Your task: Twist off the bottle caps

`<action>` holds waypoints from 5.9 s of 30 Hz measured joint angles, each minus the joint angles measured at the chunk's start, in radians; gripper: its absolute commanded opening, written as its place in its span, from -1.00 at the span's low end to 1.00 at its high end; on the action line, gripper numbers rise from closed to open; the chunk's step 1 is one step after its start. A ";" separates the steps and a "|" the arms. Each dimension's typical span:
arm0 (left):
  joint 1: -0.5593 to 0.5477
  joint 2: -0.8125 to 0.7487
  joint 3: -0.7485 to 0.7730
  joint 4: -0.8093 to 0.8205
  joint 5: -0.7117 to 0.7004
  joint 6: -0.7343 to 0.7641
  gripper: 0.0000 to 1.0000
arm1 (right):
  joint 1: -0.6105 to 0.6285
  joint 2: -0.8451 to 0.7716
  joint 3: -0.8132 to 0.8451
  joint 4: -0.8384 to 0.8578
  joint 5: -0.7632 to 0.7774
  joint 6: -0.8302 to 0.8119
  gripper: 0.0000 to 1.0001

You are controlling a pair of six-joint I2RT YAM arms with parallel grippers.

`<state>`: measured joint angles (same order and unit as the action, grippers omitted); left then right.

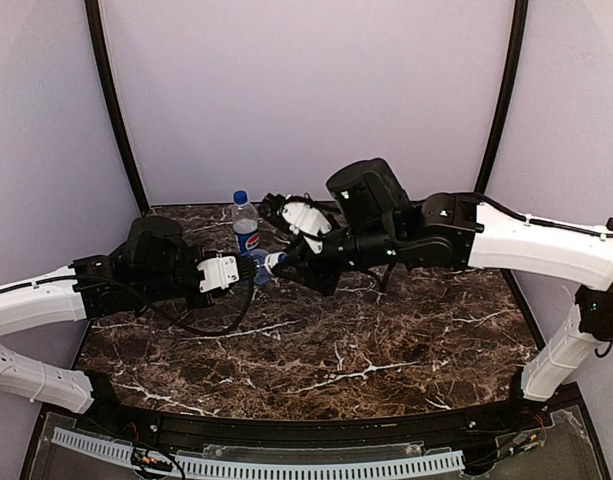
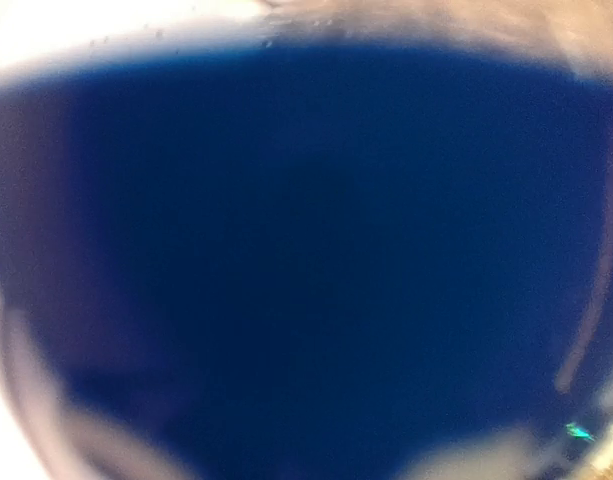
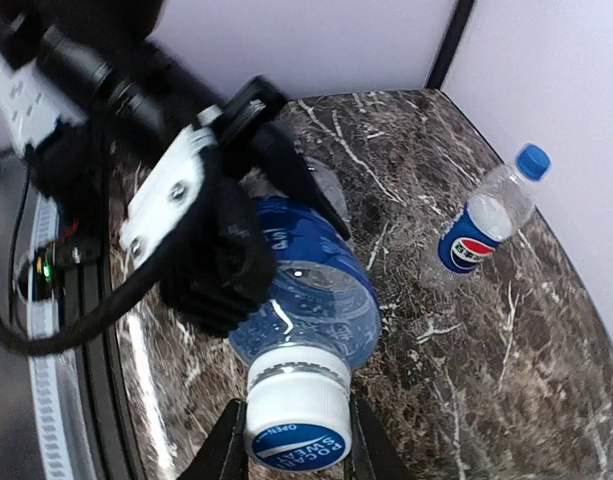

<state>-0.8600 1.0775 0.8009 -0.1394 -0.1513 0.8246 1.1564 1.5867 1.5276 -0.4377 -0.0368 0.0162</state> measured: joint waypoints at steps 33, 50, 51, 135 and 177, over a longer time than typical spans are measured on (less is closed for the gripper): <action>0.382 -0.294 -0.058 -0.078 0.249 -0.564 -0.36 | 0.147 0.277 -0.024 -0.035 0.048 -0.368 -1.00; 0.470 -0.476 -0.165 -0.062 0.473 -0.758 -0.37 | 0.204 0.782 0.465 -0.493 0.123 -0.240 -0.17; 0.471 -0.477 -0.169 -0.058 0.481 -0.758 -0.37 | 0.208 0.785 0.471 -0.507 0.126 -0.237 -0.06; 0.471 -0.357 -0.012 -0.025 0.969 -0.731 -0.48 | 0.021 0.345 0.052 0.616 -0.325 -0.258 -0.35; 1.222 -0.082 -0.012 -0.068 0.477 -0.539 -0.99 | 0.084 0.172 -0.104 0.700 -0.262 -0.188 0.97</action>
<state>0.3618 0.9955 0.7891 -0.2070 0.3260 0.2852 1.2404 1.7592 1.4239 0.2626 -0.2989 -0.1719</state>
